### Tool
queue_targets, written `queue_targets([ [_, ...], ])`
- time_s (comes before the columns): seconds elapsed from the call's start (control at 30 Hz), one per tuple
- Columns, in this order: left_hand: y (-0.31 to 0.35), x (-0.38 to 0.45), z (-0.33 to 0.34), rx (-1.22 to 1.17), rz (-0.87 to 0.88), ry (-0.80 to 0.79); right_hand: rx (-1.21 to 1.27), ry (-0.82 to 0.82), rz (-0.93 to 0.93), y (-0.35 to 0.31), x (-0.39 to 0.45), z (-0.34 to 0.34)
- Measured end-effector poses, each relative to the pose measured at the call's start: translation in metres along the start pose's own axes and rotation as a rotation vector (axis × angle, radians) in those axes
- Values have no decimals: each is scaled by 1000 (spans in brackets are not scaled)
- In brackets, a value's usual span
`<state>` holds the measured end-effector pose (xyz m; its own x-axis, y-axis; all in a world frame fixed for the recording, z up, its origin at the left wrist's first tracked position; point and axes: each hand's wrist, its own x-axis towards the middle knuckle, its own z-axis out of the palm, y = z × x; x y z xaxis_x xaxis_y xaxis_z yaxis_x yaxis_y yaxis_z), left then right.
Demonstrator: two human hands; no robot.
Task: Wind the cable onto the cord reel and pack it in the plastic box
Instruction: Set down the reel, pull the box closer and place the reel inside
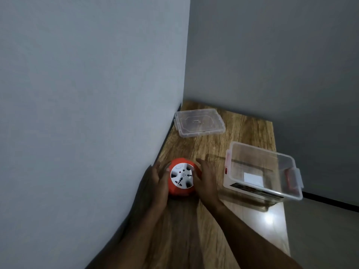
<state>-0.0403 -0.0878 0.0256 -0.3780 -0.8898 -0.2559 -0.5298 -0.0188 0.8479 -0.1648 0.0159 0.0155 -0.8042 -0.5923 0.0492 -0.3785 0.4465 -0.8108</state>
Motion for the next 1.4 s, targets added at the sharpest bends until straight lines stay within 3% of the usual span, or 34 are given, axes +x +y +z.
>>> queue_targets([
  [0.2,-3,-3,17,-186,45,-47,-334,61,153,23,-13,10],
  [0.57,1,-2,16,-336,-29,-55,-62,37,273,5,-10,16],
  [0.73,20,1,5,-443,-6,8,104,77,180,-28,-1,0],
  [1.0,103,-4,28,-522,204,-15,109,166,-112,-73,33,-105],
  [1.2,154,-23,102,-523,343,-143,77,218,-47,-27,45,-200],
  [1.4,159,-48,172,-429,374,-300,50,277,82,34,33,-238],
])
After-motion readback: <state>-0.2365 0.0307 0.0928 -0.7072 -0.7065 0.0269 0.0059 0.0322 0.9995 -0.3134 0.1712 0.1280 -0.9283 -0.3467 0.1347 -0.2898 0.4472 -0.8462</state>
